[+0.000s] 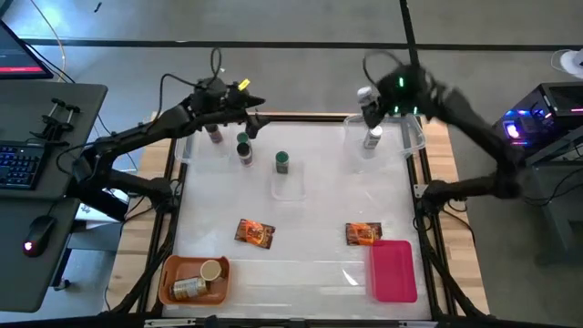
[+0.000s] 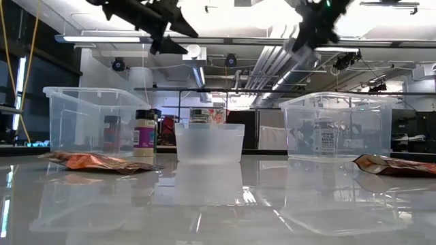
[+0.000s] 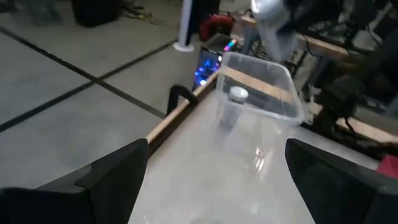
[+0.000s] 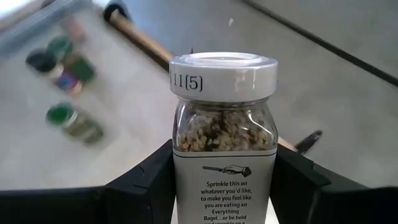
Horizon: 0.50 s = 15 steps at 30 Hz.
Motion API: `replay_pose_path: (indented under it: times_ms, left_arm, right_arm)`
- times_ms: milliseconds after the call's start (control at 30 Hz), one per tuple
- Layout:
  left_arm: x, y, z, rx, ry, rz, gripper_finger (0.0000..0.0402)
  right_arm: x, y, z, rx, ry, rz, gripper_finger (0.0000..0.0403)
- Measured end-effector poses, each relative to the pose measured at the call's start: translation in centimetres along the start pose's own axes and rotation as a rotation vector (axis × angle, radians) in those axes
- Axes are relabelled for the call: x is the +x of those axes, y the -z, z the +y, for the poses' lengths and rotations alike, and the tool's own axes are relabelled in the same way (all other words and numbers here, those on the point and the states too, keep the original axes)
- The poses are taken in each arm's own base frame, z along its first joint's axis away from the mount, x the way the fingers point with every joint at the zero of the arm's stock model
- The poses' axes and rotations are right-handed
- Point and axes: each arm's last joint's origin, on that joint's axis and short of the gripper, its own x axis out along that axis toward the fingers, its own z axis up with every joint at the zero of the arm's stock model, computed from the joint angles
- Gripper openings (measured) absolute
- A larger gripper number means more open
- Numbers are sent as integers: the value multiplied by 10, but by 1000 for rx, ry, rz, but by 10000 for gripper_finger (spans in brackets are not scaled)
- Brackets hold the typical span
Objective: Sort spices by type
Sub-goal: Put the white seasoning bottle into the right large transparent bin
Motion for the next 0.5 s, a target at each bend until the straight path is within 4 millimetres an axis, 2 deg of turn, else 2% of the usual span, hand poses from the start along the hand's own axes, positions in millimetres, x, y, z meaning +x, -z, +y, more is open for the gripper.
replay_pose_path:
  times_ms: [100, 233, 400, 500]
  left_arm:
    - [-9, -5, -1, 3, -24, -37, 365]
    - [-15, -12, -3, 11, -30, -99, 365]
    - [-15, -13, -2, -29, -47, -115, 365]
    - [-15, -13, -2, -49, -59, -117, 365]
  right_arm:
    - [18, 39, -2, 147, 53, -155, 193]
    - [45, 77, -4, 281, 215, -309, 193]
    - [75, 110, 1, 377, 369, -356, 193]
    - [82, 118, 7, 373, 365, -329, 193]
